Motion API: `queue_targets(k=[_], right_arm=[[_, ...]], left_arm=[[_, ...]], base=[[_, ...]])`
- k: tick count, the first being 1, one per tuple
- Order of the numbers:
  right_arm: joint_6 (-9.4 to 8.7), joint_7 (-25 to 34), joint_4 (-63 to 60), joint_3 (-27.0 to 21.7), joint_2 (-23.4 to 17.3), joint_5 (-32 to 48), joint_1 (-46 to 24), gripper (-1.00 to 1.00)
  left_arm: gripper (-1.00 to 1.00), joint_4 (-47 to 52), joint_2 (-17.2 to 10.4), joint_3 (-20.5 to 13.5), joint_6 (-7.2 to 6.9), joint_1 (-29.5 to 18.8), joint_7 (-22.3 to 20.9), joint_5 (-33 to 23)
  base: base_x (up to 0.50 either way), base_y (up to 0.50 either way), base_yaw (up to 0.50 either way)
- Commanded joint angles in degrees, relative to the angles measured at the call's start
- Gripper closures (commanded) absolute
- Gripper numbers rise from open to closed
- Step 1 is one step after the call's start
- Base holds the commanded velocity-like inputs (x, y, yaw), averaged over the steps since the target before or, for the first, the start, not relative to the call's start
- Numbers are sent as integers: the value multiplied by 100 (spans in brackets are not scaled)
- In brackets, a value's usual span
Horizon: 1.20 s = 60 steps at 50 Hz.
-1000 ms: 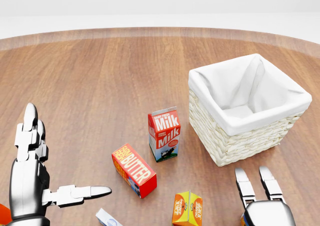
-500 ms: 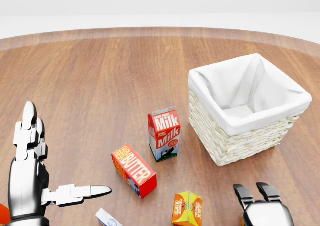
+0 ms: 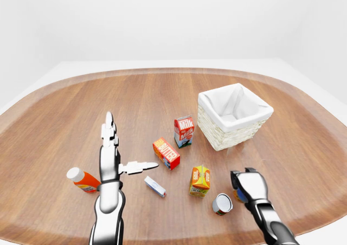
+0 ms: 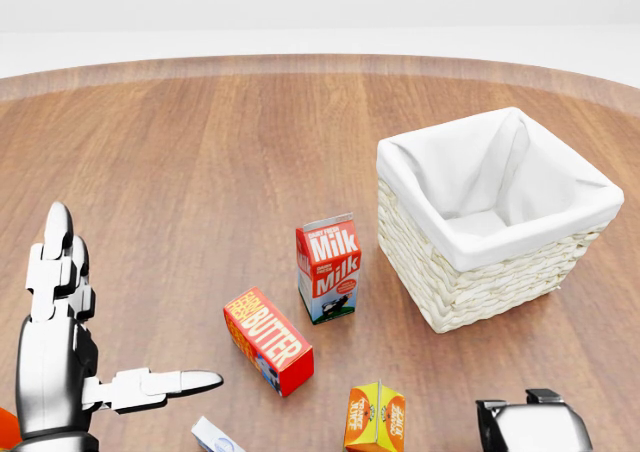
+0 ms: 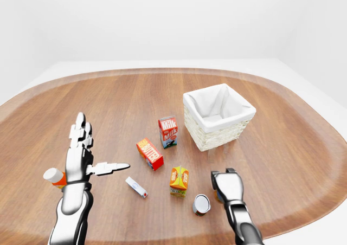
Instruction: Pick up the alphabet soup and the tomato sauce, and put them in the basket.
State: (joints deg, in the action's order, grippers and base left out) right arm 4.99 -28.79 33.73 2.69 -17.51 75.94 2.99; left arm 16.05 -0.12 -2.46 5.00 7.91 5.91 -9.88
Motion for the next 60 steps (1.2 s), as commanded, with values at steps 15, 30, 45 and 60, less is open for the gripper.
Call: queue_targets(k=[15, 30, 45, 60], right_arm=[[1, 1547, -3560, -1268, 569, -799, 1361, 100], [1, 2346, -4808, -2007, 1160, -1734, 1515, 100], [1, 3066, -5603, -2423, 1599, -2676, 1537, 100], [1, 3264, -6203, -2553, 1850, -3511, 1415, 100]], left_arm=[[-100, -60, -1, -8, 0, 10, 20, 4], [-100, -68, -1, -4, 0, 1, 27, -7], [-100, 4, -1, -15, 0, -17, 20, 9], [-100, -39, -7, -55, 0, -65, 23, 68]], base=[[0, 0, 0], [0, 0, 0], [0, 0, 0], [0, 0, 0]])
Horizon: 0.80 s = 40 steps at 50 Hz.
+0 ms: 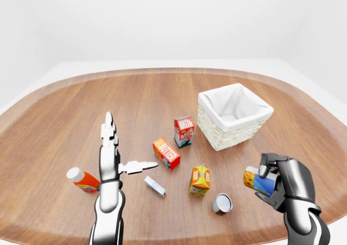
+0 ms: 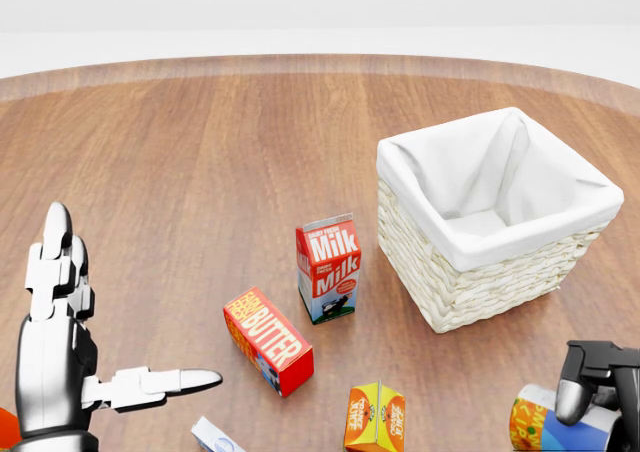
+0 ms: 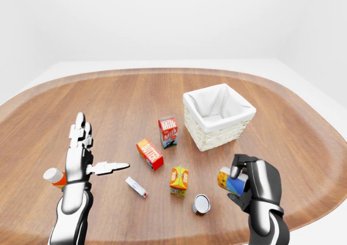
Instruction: Pick up the alphabet soup and the tomato sauce, and put them in the basket.
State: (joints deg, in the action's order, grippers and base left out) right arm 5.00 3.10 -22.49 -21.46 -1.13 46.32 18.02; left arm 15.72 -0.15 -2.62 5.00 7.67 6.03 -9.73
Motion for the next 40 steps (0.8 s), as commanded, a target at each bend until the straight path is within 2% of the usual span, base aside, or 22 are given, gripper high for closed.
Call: queue_targets(k=[1, 5, 19, 40], right_arm=[[0, 83, -655, -142, 233, -648, -109, 100], [0, 263, -1031, -128, 296, -992, -128, 100], [0, 98, -1308, 37, 463, -1234, -182, 100], [0, -141, -1627, 371, 95, -1062, -796, 100]], left_arm=[[-100, -34, -7, -45, 0, -44, 14, 61], [-100, 56, -1, -41, 0, -53, 9, 63], [-100, 75, 4, -14, 0, 10, 0, 35], [-100, -3, 2, -3, 0, 22, 4, -1]], base=[[0, 0, 0], [0, 0, 0], [0, 0, 0], [0, 0, 0]])
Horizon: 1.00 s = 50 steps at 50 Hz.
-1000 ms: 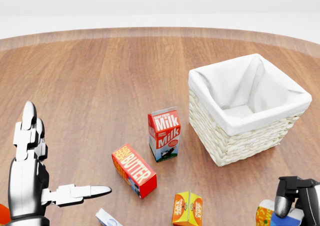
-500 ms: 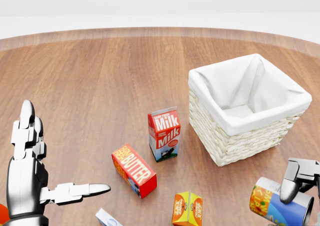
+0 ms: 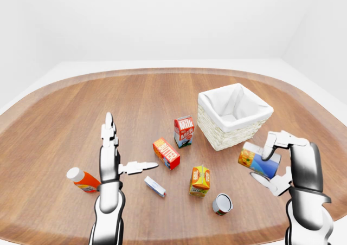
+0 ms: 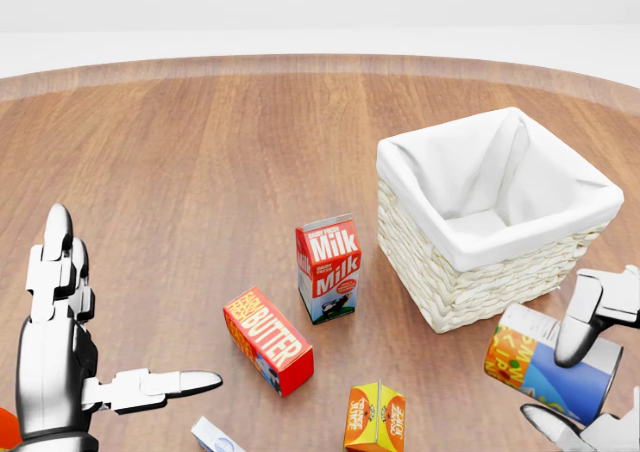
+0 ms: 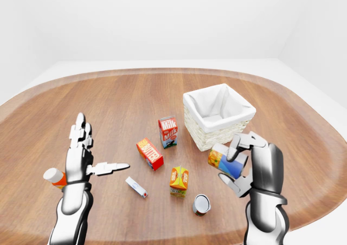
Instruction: Pick up the alphabet soup and the tomato sauce, and put them in the basket.
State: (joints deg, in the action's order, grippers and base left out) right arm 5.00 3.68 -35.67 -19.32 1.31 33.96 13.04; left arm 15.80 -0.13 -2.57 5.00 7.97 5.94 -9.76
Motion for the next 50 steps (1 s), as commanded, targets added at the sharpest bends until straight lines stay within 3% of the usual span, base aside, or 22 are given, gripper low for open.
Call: queue_targets(k=[1, 15, 37, 50], right_arm=[[0, -212, -306, 164, -178, 204, -348, 100], [0, -363, 125, 431, -666, 627, -1167, 100], [0, 20, 222, 772, -1172, 912, -2383, 100], [0, -340, 1409, 924, -1499, 1233, -3195, 100]], left_arm=[[-100, -14, 0, -7, 0, -7, 11, 1], [-100, -24, -4, -23, 0, -33, 17, 7], [-100, 108, -2, -36, 0, -73, 21, 47], [-100, 63, -3, -20, 0, -46, 23, 14]], base=[[0, 0, 0], [0, 0, 0], [0, 0, 0], [0, 0, 0]])
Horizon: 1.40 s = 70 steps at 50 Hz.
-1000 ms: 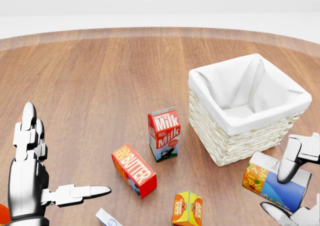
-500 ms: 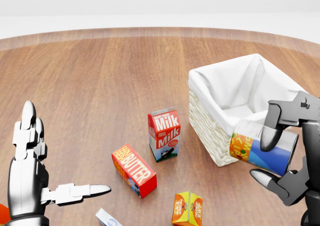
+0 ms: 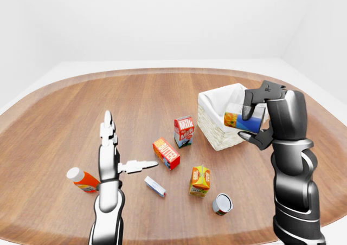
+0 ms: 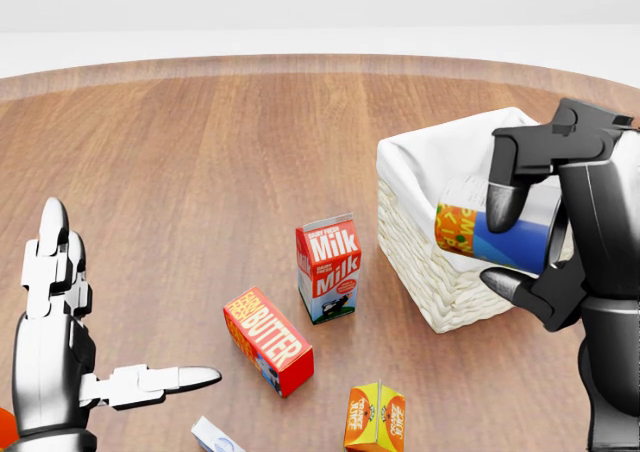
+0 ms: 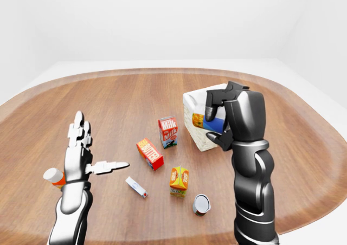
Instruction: Pick up the alphabet soup and the tomato sauce, and put them in the basket.
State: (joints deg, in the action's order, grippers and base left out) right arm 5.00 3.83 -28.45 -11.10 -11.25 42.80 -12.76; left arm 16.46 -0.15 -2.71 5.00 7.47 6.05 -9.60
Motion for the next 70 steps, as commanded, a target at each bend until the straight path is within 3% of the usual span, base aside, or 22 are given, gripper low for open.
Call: queue_targets(k=[1, 15, 40, 70], right_arm=[[0, -371, 760, 125, -254, 385, -653, 100], [0, -403, 1513, 289, -416, 650, -1299, 100], [0, -1190, 3796, 475, -756, 1054, -2372, 100], [0, -2762, 7544, 1027, -820, 2006, -4214, 100]], left_arm=[[-100, -3, 0, -6, 0, 6, 13, -3], [-100, -9, 0, 1, 0, 14, 10, -29], [-100, -18, -3, -7, 0, -30, 38, -47], [-100, 1, -5, -22, 0, -21, 34, -29]], base=[[0, 0, 0], [0, 0, 0], [0, 0, 0], [0, 0, 0]])
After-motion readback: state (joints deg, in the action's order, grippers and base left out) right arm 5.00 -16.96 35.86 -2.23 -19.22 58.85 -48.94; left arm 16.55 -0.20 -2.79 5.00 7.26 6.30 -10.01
